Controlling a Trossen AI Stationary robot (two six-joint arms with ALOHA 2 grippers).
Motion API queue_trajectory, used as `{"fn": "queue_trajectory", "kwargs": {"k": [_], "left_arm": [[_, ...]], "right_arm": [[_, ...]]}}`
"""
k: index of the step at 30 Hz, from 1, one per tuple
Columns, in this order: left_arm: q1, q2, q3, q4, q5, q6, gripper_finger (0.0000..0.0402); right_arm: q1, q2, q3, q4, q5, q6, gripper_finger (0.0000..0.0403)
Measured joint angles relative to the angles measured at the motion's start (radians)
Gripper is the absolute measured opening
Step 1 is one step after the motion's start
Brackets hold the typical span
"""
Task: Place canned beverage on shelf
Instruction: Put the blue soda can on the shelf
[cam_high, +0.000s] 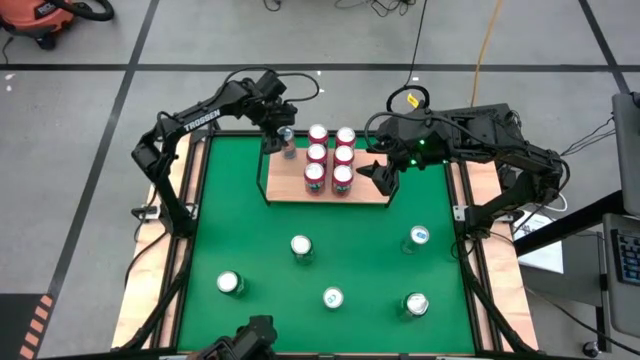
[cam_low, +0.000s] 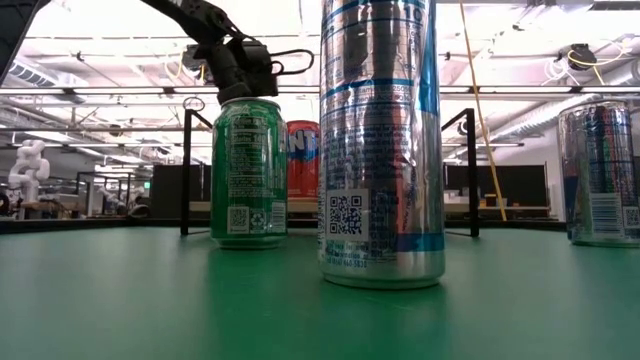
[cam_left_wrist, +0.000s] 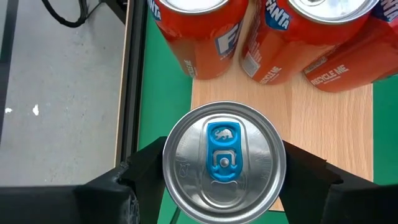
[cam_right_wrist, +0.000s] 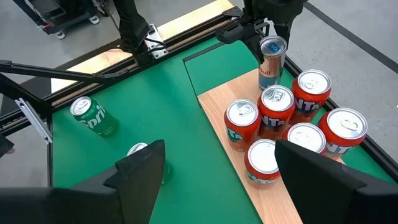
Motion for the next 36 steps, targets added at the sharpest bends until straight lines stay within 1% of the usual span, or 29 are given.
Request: {"fn": "queue_trajectory", "kwargs": {"k": [15, 26, 32, 36], "left_arm": [[-0.001, 0.004, 0.0, -0.006, -0.018, 0.004, 0.0247], [-0.002, 0.004, 0.0, -0.007, 0.005, 0.023, 0.0249], [-0.002, 0.004, 0.0, -0.009, 0.01, 0.019, 0.0282], [-0.003, 0.004, 0.0, -0.009, 0.01, 0.017, 0.0289]], "right_arm": [[0.0, 0.0, 0.0, 0.0, 0.0, 0.003, 0.0295], [0.0, 0.0, 0.0, 0.0, 0.0, 0.003, 0.0295], [0.0, 0.0, 0.0, 0.0, 0.0, 0.003, 0.0295], [0.0, 0.0, 0.0, 0.0, 0.0, 0.003, 0.0295]]}}
